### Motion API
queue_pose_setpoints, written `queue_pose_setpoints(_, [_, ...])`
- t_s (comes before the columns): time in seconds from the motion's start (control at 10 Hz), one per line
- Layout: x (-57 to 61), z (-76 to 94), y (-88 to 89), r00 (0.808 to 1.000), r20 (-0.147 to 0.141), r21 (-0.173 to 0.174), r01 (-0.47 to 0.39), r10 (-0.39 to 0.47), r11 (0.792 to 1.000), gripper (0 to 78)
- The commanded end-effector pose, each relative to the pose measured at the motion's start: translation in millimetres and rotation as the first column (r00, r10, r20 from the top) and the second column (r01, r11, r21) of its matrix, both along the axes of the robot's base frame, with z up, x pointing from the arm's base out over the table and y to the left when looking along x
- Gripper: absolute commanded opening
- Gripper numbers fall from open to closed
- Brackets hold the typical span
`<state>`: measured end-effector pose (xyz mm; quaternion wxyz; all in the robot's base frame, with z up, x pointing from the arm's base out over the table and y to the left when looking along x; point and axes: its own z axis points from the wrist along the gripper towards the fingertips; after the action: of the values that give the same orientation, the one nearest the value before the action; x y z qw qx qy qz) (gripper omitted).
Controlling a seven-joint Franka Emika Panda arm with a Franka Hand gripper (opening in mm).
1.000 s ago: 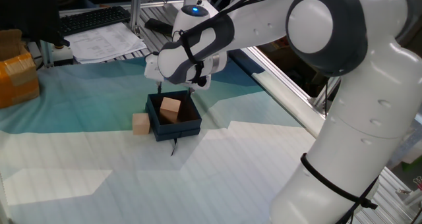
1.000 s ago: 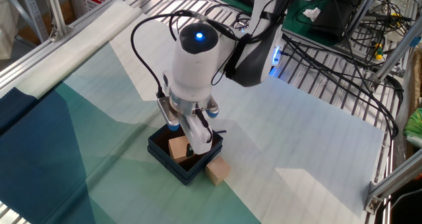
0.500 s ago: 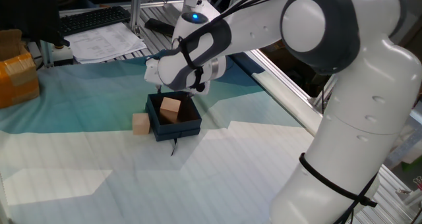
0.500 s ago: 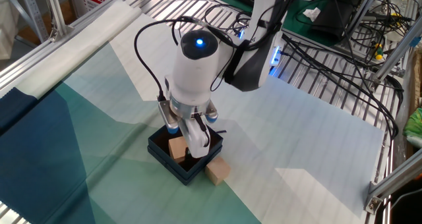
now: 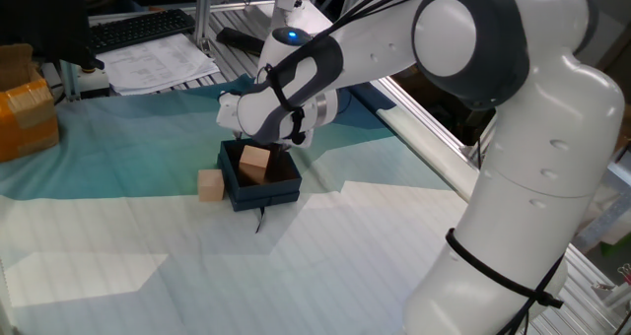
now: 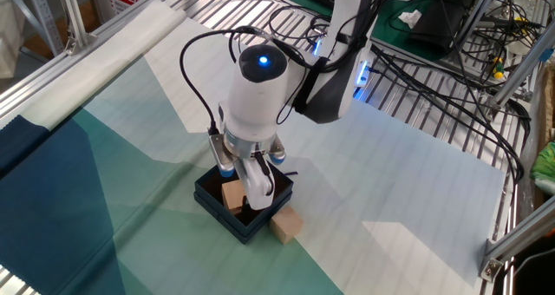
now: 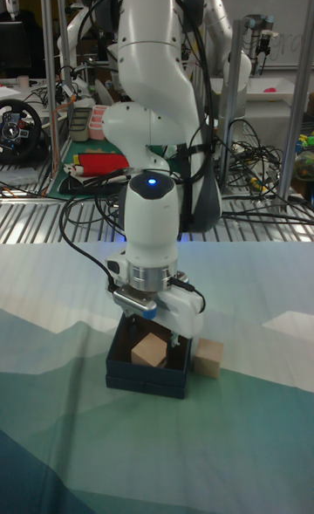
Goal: Take everything out of the gift box
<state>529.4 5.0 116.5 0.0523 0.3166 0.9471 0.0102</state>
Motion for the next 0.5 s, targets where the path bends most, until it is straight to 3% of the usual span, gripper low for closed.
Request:
queue_pose_setpoints(0.1, [-1.0, -11.7, -2.6, 1.0, 0.019, -0.006, 0.009, -0.009, 1.0, 77.5])
queue_pose_setpoints(0.5, [-1.6, -15.0, -3.3, 1.0, 0.019, -0.012, 0.01, -0.009, 1.0, 77.5])
